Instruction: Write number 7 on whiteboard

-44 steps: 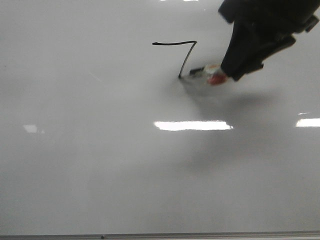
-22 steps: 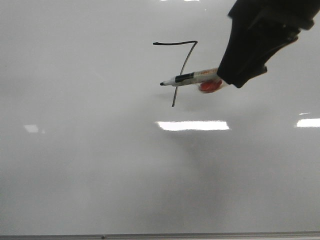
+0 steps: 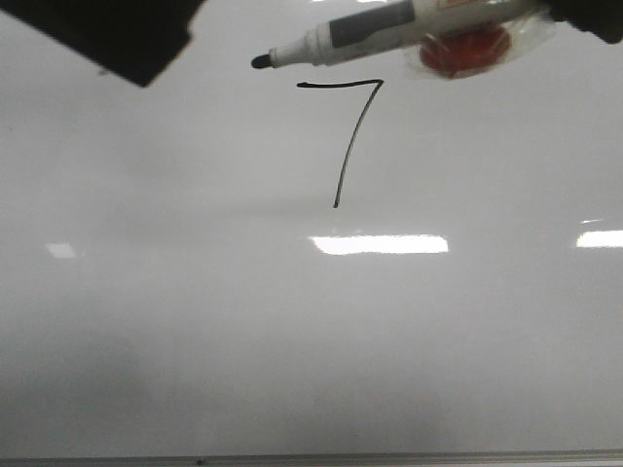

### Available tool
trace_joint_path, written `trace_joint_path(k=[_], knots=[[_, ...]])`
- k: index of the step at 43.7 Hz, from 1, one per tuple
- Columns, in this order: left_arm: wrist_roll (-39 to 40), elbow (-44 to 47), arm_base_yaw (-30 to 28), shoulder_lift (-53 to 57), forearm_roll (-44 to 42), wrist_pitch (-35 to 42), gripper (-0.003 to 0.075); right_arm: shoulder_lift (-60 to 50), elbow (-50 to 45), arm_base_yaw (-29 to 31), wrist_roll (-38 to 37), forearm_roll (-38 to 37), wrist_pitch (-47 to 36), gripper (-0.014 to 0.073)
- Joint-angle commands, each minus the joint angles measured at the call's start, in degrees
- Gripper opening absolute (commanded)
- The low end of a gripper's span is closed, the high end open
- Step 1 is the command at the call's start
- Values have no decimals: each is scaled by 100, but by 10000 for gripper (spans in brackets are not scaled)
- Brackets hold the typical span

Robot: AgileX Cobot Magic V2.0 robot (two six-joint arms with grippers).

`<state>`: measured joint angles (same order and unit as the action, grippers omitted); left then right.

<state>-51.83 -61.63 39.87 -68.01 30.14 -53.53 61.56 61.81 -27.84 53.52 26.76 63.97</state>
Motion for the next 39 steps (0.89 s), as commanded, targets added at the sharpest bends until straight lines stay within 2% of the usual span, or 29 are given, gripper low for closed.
trace_joint_path(k=[1, 13, 21, 26, 33, 39], knots=[[-209, -492, 244, -264, 511, 225, 546, -109, 178, -4, 81, 247, -79, -67], [-301, -970, 698, -1022, 622, 225, 546, -109, 172, -4, 81, 247, -119, -67], [-398, -970, 748, -1119, 645, 213, 532, -109, 172, -4, 81, 247, -119, -67], [-434, -978, 748, -1119, 657, 213, 433, -109, 172, -4, 81, 247, -119, -67], [-434, -978, 748, -1119, 657, 239, 242, -109, 172, -4, 81, 247, -114, -67], [-434, -978, 748, -1119, 657, 264, 127, -109, 172, -4, 81, 247, -114, -67]])
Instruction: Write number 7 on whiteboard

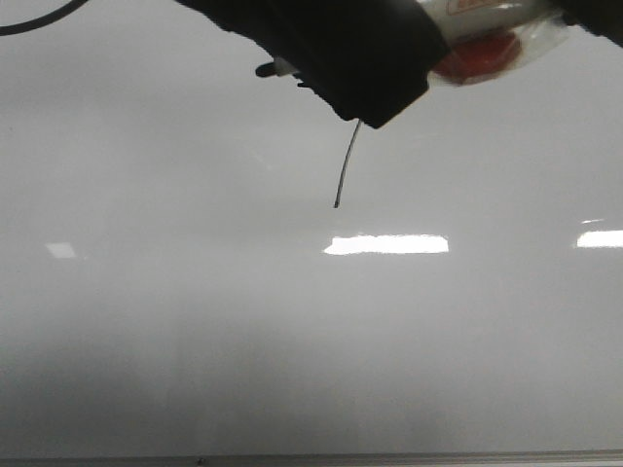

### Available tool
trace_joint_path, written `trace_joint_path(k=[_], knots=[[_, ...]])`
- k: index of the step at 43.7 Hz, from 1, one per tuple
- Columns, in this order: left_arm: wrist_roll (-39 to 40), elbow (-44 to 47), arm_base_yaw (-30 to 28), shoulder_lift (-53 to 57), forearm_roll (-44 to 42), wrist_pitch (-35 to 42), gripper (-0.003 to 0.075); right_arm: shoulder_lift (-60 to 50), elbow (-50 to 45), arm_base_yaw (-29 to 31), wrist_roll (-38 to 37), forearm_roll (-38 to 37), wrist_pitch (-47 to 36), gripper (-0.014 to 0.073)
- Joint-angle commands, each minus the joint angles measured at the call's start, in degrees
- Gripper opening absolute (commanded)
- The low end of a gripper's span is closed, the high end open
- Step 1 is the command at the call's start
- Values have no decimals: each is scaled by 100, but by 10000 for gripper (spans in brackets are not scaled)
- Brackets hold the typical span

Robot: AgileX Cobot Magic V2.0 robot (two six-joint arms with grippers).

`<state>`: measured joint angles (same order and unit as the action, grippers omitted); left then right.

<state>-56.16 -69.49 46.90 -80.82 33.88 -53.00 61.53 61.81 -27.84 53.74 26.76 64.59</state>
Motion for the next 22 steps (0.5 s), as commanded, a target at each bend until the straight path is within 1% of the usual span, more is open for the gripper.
trace_joint_path(k=[1, 7, 10, 12, 15, 16, 19, 22], knots=[[-1, -192, 45, 162, 282, 211, 114, -106, 172, -4, 58, 247, -176, -67], [-1, -192, 45, 162, 282, 211, 43, -106, 172, -4, 58, 247, -176, -62], [-1, -192, 45, 162, 282, 211, 18, -106, 172, -4, 58, 247, -168, -20], [-1, -192, 45, 162, 282, 211, 5, -106, 172, 1, 58, 247, -138, 47], [-1, -192, 45, 162, 282, 211, -6, -106, 172, 1, 45, 247, -107, 188], [-1, -192, 45, 162, 282, 211, -10, -106, 172, 6, 18, 247, -105, 254], [-1, -192, 32, 176, 194, 211, -11, -106, 180, 6, -110, 182, -93, 413], [76, -204, 32, 212, -51, 114, -11, -167, 193, 85, -368, -64, -93, 529]])
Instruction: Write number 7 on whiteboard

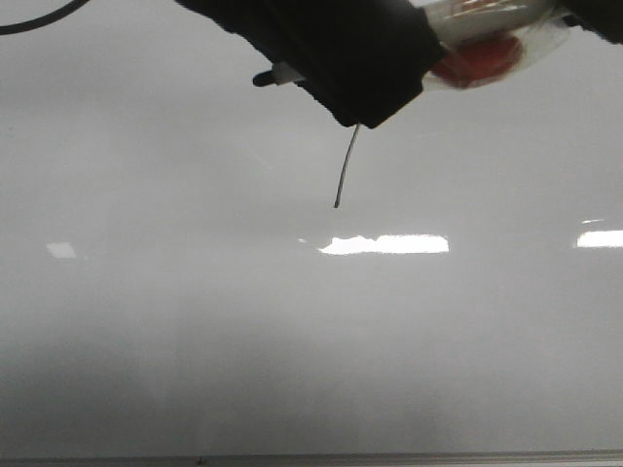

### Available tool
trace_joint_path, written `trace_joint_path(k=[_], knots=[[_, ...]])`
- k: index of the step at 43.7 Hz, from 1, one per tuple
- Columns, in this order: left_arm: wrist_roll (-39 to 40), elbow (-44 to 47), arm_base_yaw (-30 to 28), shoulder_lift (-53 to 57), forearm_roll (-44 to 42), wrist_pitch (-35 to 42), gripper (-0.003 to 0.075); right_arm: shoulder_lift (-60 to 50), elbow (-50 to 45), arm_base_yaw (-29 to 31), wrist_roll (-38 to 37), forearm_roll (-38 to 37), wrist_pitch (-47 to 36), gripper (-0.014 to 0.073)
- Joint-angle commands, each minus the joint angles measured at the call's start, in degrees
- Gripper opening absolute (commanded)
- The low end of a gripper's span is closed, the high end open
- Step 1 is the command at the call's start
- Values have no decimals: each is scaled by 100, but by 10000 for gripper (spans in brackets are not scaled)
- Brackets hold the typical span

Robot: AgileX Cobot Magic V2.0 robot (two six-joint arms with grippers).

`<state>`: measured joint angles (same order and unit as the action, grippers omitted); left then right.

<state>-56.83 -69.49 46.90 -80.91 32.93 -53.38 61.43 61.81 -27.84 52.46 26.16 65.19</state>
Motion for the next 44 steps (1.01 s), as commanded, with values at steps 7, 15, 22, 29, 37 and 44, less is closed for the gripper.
trace_joint_path(k=[7, 15, 22, 29, 37, 44], knots=[[1471, -372, 32, 376, -1235, -72, -11, -490, 195, 506, -1385, -807, -164, 573], [3656, -480, -102, 707, -3260, -485, -11, -861, 177, 1018, -2044, -1242, -103, 573], [4447, -343, -820, 1120, -3871, -856, -11, -907, 177, 1109, -2044, -1242, -91, 573], [4615, 280, -2101, 1626, -3859, -273, -11, -907, 177, 1106, -2044, -1242, -102, 573], [4925, 1080, -3649, 1877, -3589, 908, -11, -907, 177, 1106, -2044, -1242, -110, 573], [4925, 1791, -4709, 1863, -2808, 2263, -11, -907, 171, 1106, -2044, -1231, -121, 573]])
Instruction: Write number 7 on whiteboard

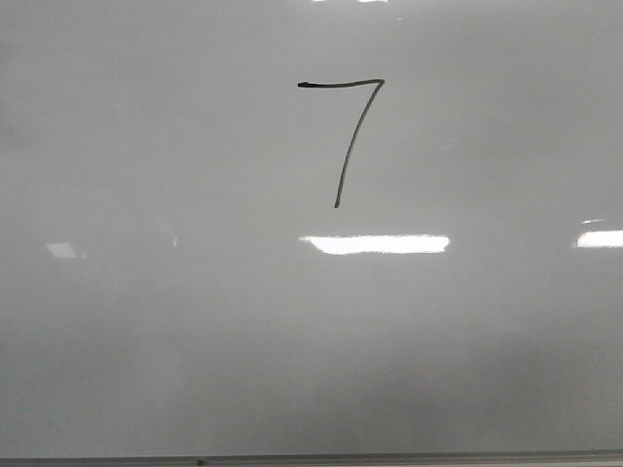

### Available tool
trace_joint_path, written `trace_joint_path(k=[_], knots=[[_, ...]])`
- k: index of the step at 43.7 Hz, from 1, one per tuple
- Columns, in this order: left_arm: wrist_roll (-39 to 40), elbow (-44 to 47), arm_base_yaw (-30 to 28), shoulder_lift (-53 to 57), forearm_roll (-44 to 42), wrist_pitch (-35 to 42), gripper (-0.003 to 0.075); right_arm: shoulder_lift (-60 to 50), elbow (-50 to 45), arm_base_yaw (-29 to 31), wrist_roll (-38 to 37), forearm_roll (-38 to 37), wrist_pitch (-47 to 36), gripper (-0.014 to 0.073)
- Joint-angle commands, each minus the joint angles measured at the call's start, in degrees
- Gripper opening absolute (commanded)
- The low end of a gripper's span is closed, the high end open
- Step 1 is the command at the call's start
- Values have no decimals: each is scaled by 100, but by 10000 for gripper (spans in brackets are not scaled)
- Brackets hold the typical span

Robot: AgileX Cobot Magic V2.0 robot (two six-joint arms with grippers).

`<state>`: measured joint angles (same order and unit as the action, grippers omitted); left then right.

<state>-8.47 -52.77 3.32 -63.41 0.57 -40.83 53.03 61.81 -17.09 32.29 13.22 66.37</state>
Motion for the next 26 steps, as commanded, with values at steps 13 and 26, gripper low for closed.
trace_joint_path(k=[13, 26], knots=[[78, 791, -927, -392, 1203, 2855, -11, -56, 171, 31, -26, 73, -256, 573], [78, 791, -927, -1140, 1203, 3347, -9, -56, 171, 31, -26, 81, -276, 573]])
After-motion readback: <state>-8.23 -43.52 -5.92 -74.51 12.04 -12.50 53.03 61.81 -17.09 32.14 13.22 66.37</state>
